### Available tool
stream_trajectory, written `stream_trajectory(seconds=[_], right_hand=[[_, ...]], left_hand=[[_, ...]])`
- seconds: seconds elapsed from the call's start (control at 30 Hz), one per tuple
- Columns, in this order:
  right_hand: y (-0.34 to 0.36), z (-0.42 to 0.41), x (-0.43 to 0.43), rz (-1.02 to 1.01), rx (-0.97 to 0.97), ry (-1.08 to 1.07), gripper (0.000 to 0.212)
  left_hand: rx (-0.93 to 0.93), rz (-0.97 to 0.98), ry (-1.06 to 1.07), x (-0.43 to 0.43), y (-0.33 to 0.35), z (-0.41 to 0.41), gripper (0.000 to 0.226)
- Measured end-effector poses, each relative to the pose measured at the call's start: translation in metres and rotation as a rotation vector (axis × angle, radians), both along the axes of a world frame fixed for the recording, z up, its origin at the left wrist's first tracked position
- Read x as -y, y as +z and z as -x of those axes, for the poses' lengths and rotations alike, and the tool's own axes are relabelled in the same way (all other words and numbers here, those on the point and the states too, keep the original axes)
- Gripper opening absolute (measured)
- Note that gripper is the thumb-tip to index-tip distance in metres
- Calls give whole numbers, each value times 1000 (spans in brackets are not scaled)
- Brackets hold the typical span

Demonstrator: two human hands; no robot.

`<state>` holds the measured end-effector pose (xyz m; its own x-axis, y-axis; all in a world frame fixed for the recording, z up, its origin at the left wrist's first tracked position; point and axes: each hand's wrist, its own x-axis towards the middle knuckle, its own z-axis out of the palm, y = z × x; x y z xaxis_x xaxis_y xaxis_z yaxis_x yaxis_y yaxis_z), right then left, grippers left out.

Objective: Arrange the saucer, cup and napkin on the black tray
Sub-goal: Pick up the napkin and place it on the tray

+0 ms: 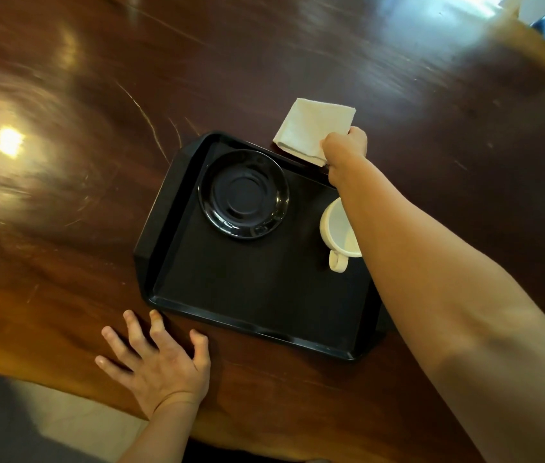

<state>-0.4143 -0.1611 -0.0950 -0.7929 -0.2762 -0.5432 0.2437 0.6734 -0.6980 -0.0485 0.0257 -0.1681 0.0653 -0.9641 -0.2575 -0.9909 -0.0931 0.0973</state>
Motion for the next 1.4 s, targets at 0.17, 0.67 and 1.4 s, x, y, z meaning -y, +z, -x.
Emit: stream_trajectory(seconds=[0.17, 0.67, 1.4], right_hand=[[22, -7, -20, 265, 236, -30, 46], [70, -91, -131, 544, 585, 54, 55], [29, -149, -216, 368, 718, -122, 66]], left_hand=[[-2, 13, -7, 0, 1, 1, 74], [-2, -8, 1, 1, 5, 2, 72], [-6, 23, 13, 0, 3, 4, 70]])
